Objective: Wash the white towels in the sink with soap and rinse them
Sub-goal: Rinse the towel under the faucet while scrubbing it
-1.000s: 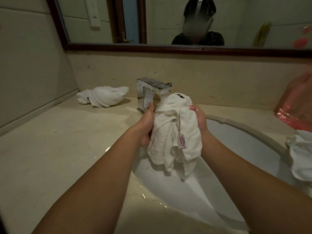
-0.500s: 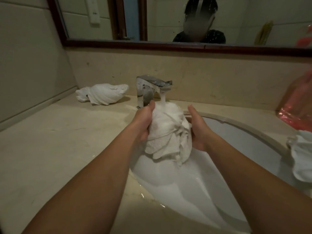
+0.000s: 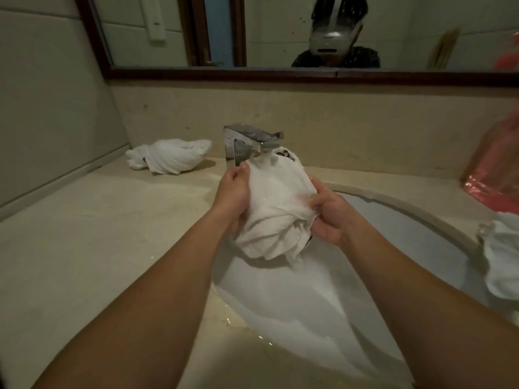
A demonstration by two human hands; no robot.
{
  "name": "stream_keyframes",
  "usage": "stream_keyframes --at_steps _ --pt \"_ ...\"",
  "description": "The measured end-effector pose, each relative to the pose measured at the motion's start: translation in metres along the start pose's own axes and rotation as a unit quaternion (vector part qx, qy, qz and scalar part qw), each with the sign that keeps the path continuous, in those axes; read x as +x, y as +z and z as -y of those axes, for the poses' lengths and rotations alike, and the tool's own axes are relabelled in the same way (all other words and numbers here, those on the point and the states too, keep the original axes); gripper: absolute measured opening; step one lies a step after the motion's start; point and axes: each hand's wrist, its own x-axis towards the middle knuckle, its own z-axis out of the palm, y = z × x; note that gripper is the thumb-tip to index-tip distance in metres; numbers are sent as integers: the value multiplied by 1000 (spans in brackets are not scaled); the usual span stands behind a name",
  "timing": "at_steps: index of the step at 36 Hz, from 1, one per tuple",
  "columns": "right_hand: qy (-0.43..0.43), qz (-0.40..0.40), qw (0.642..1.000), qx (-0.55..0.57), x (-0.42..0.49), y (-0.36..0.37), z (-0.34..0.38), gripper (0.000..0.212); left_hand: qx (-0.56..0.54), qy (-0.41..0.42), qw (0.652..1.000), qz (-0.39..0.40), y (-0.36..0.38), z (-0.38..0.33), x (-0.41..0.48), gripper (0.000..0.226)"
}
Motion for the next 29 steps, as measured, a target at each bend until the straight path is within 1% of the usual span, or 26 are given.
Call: stream_keyframes --at_steps 3,5,7,8,10,13,17,20,21,23,25,27,29 --pt "-20 12 1000 19 0 4 0 82 -72 -50 996 -11 1 1 7 43" --pt "-16 -6 1000 20 2 7 -1 73 -111 -69 991 -10 1 -2 5 43" --pt "2 -42 999 5 6 11 -6 62 -137 -66 988 -13 1 -5 4 43" --pt "14 -57 998 -10 8 14 -10 60 -139 -64 988 -18 0 -6 5 45" --pt "29 -73 996 -41 12 19 -20 65 -131 -58 989 -29 -3 -6 6 48" --pt "19 -59 995 -82 17 24 -28 64 -109 -49 992 -32 -5 -6 7 49" --pt "-5 -71 989 -133 19 23 -25 59 -120 -52 991 -2 -5 -8 2 48" --pt "-21 -70 986 -152 15 24 -22 56 -148 -71 986 39 -4 -10 -2 55" --pt "-28 -71 984 -160 14 25 -22 59 -151 -75 984 54 -4 -10 -4 57" --pt "-42 -80 979 -181 14 27 -23 71 -150 -81 982 79 -3 -10 -6 57" --pt "-54 -91 973 -206 17 28 -26 78 -140 -80 983 87 -2 -10 -6 55" --pt "-64 -101 969 -218 21 29 -28 75 -135 -72 985 83 -3 -11 -5 53" --pt "-72 -106 971 -203 24 30 -31 71 -137 -69 985 82 -4 -10 -3 51"
